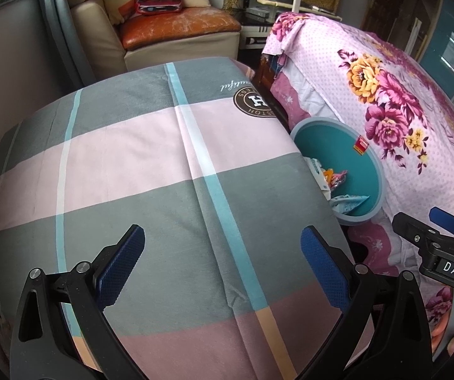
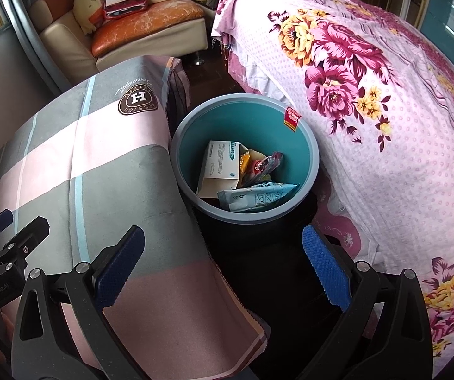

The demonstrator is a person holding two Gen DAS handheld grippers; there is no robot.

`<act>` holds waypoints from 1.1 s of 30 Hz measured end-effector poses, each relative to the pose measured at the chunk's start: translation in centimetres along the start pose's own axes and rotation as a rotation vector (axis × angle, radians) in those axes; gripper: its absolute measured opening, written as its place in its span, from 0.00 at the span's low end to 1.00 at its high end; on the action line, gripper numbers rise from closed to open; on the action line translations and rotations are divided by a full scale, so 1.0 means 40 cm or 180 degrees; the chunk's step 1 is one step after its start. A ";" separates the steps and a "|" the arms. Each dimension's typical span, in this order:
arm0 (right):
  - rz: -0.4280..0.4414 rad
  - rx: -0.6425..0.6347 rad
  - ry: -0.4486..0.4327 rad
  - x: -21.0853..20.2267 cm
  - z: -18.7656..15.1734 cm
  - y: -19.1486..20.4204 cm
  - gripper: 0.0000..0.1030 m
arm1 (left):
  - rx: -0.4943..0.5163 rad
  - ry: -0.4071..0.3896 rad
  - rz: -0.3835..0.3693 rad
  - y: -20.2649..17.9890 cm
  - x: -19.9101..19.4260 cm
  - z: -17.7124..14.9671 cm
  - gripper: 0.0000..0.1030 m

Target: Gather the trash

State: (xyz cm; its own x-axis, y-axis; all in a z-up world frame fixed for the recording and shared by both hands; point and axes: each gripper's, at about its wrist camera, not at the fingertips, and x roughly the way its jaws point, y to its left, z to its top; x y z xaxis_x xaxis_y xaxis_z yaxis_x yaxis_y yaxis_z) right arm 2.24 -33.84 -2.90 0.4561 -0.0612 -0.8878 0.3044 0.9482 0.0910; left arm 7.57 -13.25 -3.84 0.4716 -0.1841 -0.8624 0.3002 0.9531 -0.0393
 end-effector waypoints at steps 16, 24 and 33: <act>0.0013 0.0056 0.0097 0.048 -0.013 -0.020 0.93 | -0.0010 0.0065 0.0073 -0.017 0.035 -0.009 0.96; 0.0005 0.0051 0.0128 0.061 -0.017 -0.022 0.93 | -0.0018 0.0093 0.0091 -0.015 0.047 -0.015 0.96; -0.0010 0.0045 0.0144 0.062 -0.020 -0.019 0.93 | -0.0028 0.0100 0.0082 -0.013 0.050 -0.018 0.96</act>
State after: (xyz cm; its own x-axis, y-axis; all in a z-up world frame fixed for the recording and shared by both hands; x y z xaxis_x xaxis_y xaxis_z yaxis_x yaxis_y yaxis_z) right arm 2.48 -34.46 -5.52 0.4170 -0.0497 -0.9076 0.3177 0.9435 0.0943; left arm 7.77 -13.95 -5.92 0.4527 -0.1518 -0.8787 0.2809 0.9595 -0.0210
